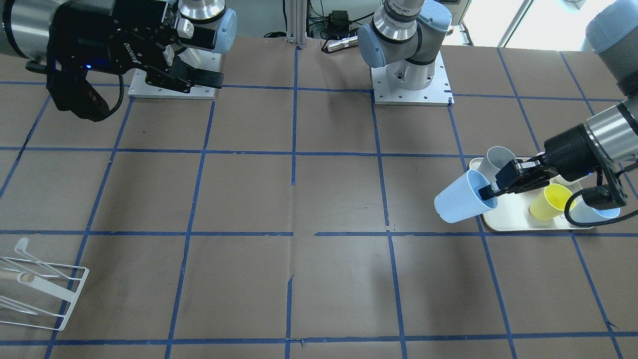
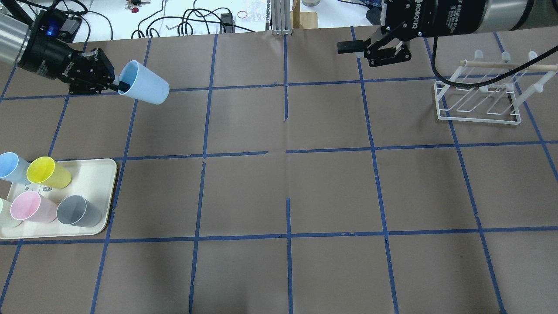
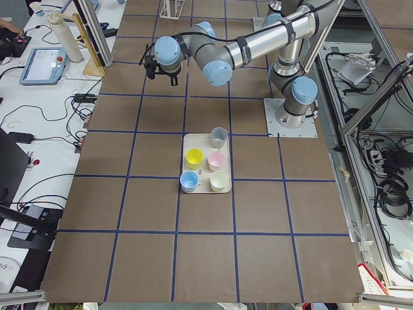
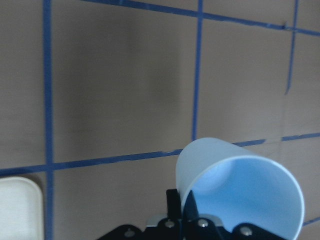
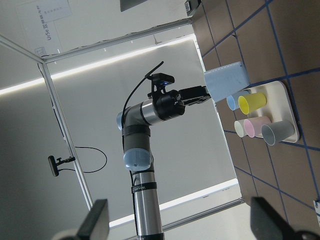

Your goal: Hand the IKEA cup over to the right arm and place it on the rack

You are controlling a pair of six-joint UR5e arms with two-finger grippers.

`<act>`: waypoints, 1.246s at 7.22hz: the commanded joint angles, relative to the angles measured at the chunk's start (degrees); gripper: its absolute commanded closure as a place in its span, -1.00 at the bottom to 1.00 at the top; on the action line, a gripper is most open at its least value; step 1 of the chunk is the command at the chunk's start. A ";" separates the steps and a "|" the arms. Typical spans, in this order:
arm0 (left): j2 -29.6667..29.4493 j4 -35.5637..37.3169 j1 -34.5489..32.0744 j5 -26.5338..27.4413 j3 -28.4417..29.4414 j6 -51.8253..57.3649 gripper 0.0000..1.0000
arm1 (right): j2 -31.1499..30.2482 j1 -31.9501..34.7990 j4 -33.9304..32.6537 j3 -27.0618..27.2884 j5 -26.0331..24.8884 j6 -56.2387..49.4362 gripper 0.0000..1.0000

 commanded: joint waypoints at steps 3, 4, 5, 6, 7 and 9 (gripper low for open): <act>5.33 -4.40 -11.07 -25.18 -0.77 -29.20 1.00 | 0.60 0.90 -0.31 0.00 1.40 0.36 -1.00; 6.13 -4.49 -12.23 -31.70 -2.26 -32.40 1.00 | 0.69 0.90 -0.39 0.00 1.48 0.28 -1.00; 7.27 -4.49 -12.59 -37.59 -5.23 -32.61 1.00 | 0.78 0.90 -0.22 0.09 1.49 0.45 -1.00; 7.97 -4.32 -12.51 -42.00 -8.65 -31.83 1.00 | 0.78 0.90 0.22 0.17 1.57 0.45 -1.00; 8.41 -4.05 -12.68 -45.44 -10.69 -31.56 1.00 | 0.87 0.90 0.22 0.18 1.83 0.45 -1.00; 9.30 -3.62 -16.70 -51.25 -12.90 -31.56 1.00 | 1.92 0.81 -0.22 0.18 1.58 0.36 -1.00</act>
